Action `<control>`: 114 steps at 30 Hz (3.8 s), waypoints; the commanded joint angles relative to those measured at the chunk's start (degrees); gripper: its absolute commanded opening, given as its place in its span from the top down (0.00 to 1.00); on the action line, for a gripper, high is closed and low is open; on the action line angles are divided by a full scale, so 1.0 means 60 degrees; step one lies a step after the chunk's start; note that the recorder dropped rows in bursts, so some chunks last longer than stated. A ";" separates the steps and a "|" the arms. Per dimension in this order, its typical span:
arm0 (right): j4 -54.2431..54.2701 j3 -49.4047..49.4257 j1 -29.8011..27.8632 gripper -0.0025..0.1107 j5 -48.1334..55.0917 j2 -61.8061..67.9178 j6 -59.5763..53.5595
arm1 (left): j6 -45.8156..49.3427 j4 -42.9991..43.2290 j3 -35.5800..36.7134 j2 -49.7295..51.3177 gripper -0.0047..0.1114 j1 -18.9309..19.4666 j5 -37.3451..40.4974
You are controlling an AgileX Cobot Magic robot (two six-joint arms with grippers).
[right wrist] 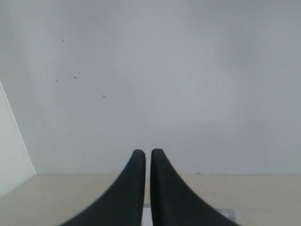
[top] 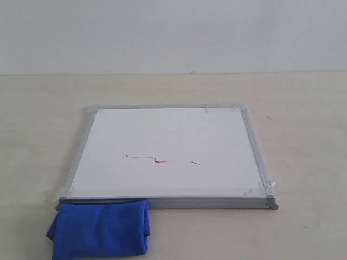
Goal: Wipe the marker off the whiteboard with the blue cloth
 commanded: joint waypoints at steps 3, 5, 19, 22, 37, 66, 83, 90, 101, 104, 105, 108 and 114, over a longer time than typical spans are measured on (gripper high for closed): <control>0.1328 -0.0598 0.0017 0.97 -0.0724 0.0548 -0.1922 | 0.0060 -0.0092 -0.0032 -0.0026 0.92 0.0000 -0.0029; 0.1963 -0.1057 0.0017 0.97 -0.0559 0.1231 -0.3013 | 0.0060 -0.0092 -0.0032 -0.0026 0.92 0.0000 -0.0029; 0.7511 -0.3758 0.0170 0.68 0.4067 0.9089 -1.1975 | 0.0060 -0.0092 -0.0032 -0.0026 0.92 0.0000 -0.0029; 0.7532 -0.3758 0.0784 0.51 0.4339 1.0532 -1.2584 | 0.0060 -0.0092 -0.0032 -0.0026 0.92 0.0000 -0.0029; 0.7515 -0.3758 0.6092 0.50 -0.0585 1.4896 -1.5219 | 0.0060 -0.0092 -0.0032 -0.0026 0.92 0.0000 -0.0029; 0.7500 -0.3802 0.6221 0.30 -0.1749 1.6782 -1.5489 | 0.0060 -0.0092 -0.0032 -0.0026 0.92 0.0000 -0.0029; 0.7500 -0.5482 0.7055 0.30 -0.2406 1.8726 -1.5467 | 0.0060 -0.0092 -0.0032 -0.0026 0.92 0.0000 -0.0029; 0.7500 -0.5482 0.7055 0.30 -0.2889 1.8788 -1.5580 | 0.0060 -0.0092 -0.0032 -0.0026 0.92 0.0000 -0.0029; 0.7500 -0.5482 0.7055 0.30 -0.2888 1.9392 -1.5390 | 0.0060 -0.0092 -0.0032 -0.0026 0.92 0.0000 -0.0029; 0.7500 -0.5482 0.7055 0.30 -0.2911 1.9494 -1.5390 | 0.0060 -0.0092 -0.0032 -0.0026 0.92 0.0000 -0.0029; 0.7500 -0.5482 0.7055 0.30 -0.2911 1.9491 -1.5356 | 0.0060 -0.0092 -0.0032 -0.0026 0.92 0.0000 -0.0029; 0.7500 -0.5482 0.7055 0.30 -0.2929 1.9517 -1.5266 | 0.0060 -0.0092 -0.0032 -0.0026 0.92 0.0000 -0.0029; 0.7500 -0.5482 0.7055 0.54 -0.3007 1.9522 -1.4888 | 0.0060 -0.0092 -0.0032 -0.0026 0.92 0.0000 -0.0029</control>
